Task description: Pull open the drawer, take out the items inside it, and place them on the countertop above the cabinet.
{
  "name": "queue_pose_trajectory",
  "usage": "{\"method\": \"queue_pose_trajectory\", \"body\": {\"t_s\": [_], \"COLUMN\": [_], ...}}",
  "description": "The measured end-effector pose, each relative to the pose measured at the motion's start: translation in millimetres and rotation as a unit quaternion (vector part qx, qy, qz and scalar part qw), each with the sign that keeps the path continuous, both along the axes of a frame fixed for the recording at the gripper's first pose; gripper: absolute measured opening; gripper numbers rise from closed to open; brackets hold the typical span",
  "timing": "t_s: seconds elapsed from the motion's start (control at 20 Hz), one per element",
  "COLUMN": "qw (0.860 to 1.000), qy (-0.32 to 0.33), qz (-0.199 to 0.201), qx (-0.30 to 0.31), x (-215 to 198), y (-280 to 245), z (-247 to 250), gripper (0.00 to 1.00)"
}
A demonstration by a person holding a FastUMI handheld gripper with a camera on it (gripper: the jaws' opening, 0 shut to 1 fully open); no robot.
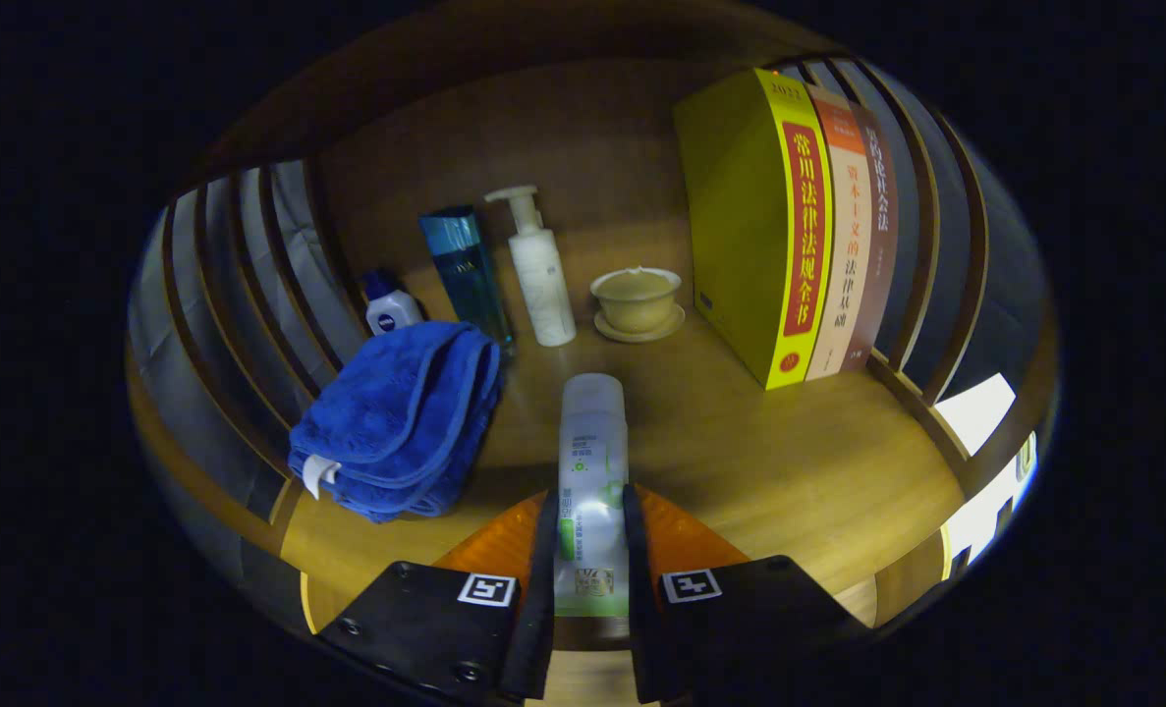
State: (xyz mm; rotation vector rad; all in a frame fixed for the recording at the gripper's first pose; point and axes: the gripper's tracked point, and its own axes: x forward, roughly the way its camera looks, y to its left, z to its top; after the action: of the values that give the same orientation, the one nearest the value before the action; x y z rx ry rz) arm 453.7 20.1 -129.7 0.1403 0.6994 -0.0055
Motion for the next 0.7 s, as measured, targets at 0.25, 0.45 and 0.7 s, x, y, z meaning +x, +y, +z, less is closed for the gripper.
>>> {"method": "queue_pose_trajectory", "body": {"t_s": [0.25, 0.45, 0.7], "qw": [0.998, 0.998, 0.997], "qy": [-0.037, -0.033, -0.04], "qz": [0.027, 0.036, 0.043], "qx": [-0.043, -0.043, -0.05], "x": [5, 0, 1], "y": [-3, 8, 15], "z": [-1, -6, -8], "gripper": [0.51, 0.61, 1.0]}}
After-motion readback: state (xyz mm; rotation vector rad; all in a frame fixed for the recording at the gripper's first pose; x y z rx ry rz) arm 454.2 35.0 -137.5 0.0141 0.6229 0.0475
